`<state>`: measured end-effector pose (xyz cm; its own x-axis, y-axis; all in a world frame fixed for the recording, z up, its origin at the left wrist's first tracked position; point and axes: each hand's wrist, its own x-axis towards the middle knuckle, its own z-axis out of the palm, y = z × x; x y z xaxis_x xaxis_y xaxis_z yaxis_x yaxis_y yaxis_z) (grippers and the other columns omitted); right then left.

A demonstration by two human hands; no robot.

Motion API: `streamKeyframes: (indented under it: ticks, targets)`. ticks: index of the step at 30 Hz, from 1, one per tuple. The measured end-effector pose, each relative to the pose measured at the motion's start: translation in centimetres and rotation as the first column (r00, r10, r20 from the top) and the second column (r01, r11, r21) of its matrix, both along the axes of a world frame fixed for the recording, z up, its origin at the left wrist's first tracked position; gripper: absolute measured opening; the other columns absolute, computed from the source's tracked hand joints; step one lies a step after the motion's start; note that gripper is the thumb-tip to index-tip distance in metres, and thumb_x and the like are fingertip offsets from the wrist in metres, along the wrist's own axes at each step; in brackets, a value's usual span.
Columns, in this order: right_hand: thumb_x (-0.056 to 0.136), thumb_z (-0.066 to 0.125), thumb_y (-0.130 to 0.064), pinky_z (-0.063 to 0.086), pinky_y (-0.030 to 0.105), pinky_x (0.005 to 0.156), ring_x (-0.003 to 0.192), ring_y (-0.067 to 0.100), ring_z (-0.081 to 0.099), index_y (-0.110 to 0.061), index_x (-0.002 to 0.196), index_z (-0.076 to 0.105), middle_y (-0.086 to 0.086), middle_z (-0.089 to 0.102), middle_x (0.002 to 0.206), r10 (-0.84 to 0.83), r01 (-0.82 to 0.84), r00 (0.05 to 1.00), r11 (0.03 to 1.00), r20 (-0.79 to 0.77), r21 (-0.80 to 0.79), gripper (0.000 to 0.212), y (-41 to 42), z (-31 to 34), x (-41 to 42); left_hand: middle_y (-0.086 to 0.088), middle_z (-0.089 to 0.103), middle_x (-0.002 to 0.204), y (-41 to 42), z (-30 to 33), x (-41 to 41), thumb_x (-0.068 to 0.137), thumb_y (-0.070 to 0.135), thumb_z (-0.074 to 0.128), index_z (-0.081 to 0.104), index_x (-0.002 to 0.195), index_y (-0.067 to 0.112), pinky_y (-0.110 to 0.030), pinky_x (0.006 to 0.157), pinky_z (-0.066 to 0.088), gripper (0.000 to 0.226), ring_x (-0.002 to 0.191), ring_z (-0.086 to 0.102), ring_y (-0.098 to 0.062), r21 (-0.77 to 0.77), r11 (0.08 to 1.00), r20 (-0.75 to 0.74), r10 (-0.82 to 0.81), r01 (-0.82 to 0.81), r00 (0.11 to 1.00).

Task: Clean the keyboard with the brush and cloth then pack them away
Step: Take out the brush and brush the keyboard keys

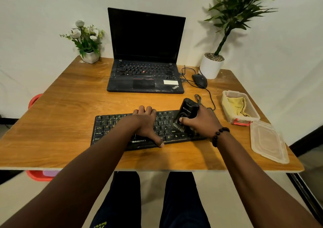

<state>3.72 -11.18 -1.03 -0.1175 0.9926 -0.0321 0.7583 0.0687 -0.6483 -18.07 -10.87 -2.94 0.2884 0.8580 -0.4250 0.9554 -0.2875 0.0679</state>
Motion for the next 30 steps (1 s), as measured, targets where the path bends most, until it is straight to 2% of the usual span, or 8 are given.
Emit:
streamKeyframes:
  ticks: [4, 7, 9, 12, 16, 22, 27, 30]
  targets:
    - [0.078, 0.075, -0.035, 0.045, 0.019, 0.052, 0.065, 0.009, 0.062, -0.018, 0.109, 0.059, 0.000, 0.070, 0.084, -0.105, 0.111, 0.983, 0.993, -0.153, 0.030, 0.039, 0.8, -0.3, -0.3, -0.007, 0.015, 0.154, 0.0, 0.0, 0.0, 0.057, 0.086, 0.068, 0.007, 0.156, 0.013, -0.053, 0.115, 0.026, 0.138, 0.138, 0.018, -0.034, 0.002, 1.000, -0.007, 0.000, 0.000, 1.000]
    - [0.077, 0.076, -0.037, 0.051, 0.023, 0.058, 0.073, 0.011, 0.065, -0.018, 0.113, 0.058, 0.001, 0.070, 0.093, -0.076, 0.085, 0.984, 0.995, -0.159, 0.055, 0.044, 1.4, -1.0, -2.1, -0.006, 0.013, 0.155, 0.1, -0.2, 0.0, 0.057, 0.086, 0.068, 0.006, 0.156, 0.014, -0.053, 0.115, 0.025, 0.138, 0.139, 0.017, -0.034, -0.003, 1.000, 0.003, 0.002, -0.002, 1.000]
    - [0.075, 0.076, -0.039, 0.056, 0.027, 0.064, 0.080, 0.014, 0.067, -0.019, 0.115, 0.057, 0.000, 0.070, 0.096, -0.059, 0.070, 0.991, 0.994, -0.121, 0.088, 0.048, 1.7, -1.2, -3.2, -0.005, 0.012, 0.156, 0.1, -0.4, -0.1, 0.056, 0.087, 0.068, 0.004, 0.157, 0.015, -0.053, 0.116, 0.025, 0.140, 0.139, 0.016, -0.034, -0.004, 1.000, 0.011, 0.009, -0.009, 1.000]
    - [0.075, 0.075, -0.038, 0.050, 0.019, 0.062, 0.086, 0.014, 0.066, -0.016, 0.116, 0.057, -0.001, 0.069, 0.102, -0.067, 0.071, 0.997, 0.988, -0.039, 0.136, 0.050, 1.7, -1.2, -3.8, -0.003, 0.013, 0.155, 0.2, -0.5, -0.3, 0.055, 0.086, 0.068, 0.005, 0.156, 0.015, -0.053, 0.115, 0.025, 0.139, 0.139, 0.016, -0.034, -0.002, 1.000, 0.026, 0.014, -0.013, 1.000]
    - [0.075, 0.076, -0.033, 0.049, 0.019, 0.067, 0.085, 0.009, 0.060, -0.016, 0.114, 0.058, -0.001, 0.068, 0.101, -0.066, 0.060, 0.997, 0.988, 0.040, 0.140, 0.046, 0.6, -1.2, -2.9, -0.005, 0.013, 0.154, 0.1, -0.5, -0.3, 0.057, 0.087, 0.068, 0.006, 0.156, 0.014, -0.052, 0.115, 0.024, 0.138, 0.138, 0.016, -0.033, -0.001, 1.000, 0.019, -0.002, 0.002, 1.000]
    - [0.077, 0.075, -0.029, 0.049, 0.024, 0.069, 0.089, 0.016, 0.060, -0.012, 0.117, 0.055, 0.002, 0.066, 0.101, 0.090, -0.119, 0.949, 0.990, 0.302, 0.078, 0.047, 0.7, 1.6, -2.1, -0.004, 0.015, 0.154, 0.0, 0.0, -0.1, 0.059, 0.084, 0.069, 0.008, 0.155, 0.012, -0.052, 0.114, 0.024, 0.135, 0.137, 0.018, -0.033, -0.004, 1.000, 0.020, -0.001, 0.001, 1.000]
    - [0.076, 0.076, -0.031, 0.052, 0.027, 0.079, 0.101, 0.019, 0.062, -0.013, 0.123, 0.054, 0.004, 0.066, 0.112, 0.062, -0.091, 0.977, 0.986, 0.203, 0.136, 0.055, 2.1, 1.6, -4.1, -0.003, 0.013, 0.154, 0.0, -0.2, -0.1, 0.057, 0.086, 0.068, 0.005, 0.156, 0.014, -0.052, 0.115, 0.024, 0.138, 0.138, 0.016, -0.033, -0.009, 1.000, 0.017, 0.013, -0.013, 1.000]
    - [0.076, 0.075, -0.033, 0.050, 0.023, 0.073, 0.095, 0.017, 0.062, -0.013, 0.124, 0.053, 0.003, 0.067, 0.108, 0.068, -0.090, 0.979, 0.990, 0.193, 0.110, 0.056, 1.5, 0.8, -4.4, -0.001, 0.015, 0.153, -0.1, -0.2, -0.2, 0.057, 0.086, 0.068, 0.007, 0.156, 0.015, -0.053, 0.114, 0.026, 0.136, 0.137, 0.018, -0.033, -0.010, 1.000, 0.025, 0.015, -0.015, 1.000]
